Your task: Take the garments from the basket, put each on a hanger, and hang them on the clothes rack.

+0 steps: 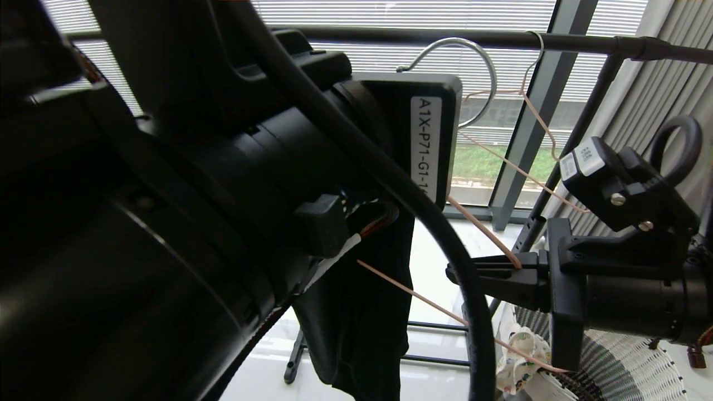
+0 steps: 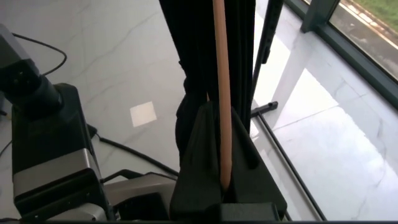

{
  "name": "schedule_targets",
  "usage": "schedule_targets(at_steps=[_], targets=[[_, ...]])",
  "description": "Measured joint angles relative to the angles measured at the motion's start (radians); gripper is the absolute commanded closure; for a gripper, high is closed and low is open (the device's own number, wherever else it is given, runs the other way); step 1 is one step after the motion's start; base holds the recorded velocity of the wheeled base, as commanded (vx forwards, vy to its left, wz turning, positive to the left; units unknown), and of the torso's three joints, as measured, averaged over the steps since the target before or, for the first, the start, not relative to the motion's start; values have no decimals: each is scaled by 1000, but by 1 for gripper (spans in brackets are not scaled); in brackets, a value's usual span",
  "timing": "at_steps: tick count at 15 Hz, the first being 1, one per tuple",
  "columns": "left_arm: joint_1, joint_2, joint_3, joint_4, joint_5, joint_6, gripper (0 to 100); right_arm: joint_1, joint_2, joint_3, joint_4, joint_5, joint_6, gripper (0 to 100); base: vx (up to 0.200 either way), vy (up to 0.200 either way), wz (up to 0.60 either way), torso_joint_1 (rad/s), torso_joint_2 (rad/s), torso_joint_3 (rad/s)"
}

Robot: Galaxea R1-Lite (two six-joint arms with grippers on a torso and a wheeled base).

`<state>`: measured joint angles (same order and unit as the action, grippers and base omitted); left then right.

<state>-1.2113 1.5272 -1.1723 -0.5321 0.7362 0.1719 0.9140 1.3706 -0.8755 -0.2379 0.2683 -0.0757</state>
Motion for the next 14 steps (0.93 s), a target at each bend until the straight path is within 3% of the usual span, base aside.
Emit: schedule_targets(at_steps=[4, 9, 10, 14], targets=[[-8, 8, -19, 1, 1, 0, 100, 7, 63, -69, -4, -3, 25, 100, 0, 0, 0, 0, 0, 0], [14, -15, -13, 2, 3, 6, 100, 0, 81, -77, -5, -9, 25, 100, 0, 0, 0, 0, 0, 0], [26, -25, -7, 3, 2, 9, 0, -5, 81, -77, -7, -9, 25, 100, 0, 0, 0, 0, 0, 0], [53, -63, 13, 1, 4, 38, 0, -24, 83, -74, -34, -26, 21, 100, 0, 0, 0, 0, 0, 0]])
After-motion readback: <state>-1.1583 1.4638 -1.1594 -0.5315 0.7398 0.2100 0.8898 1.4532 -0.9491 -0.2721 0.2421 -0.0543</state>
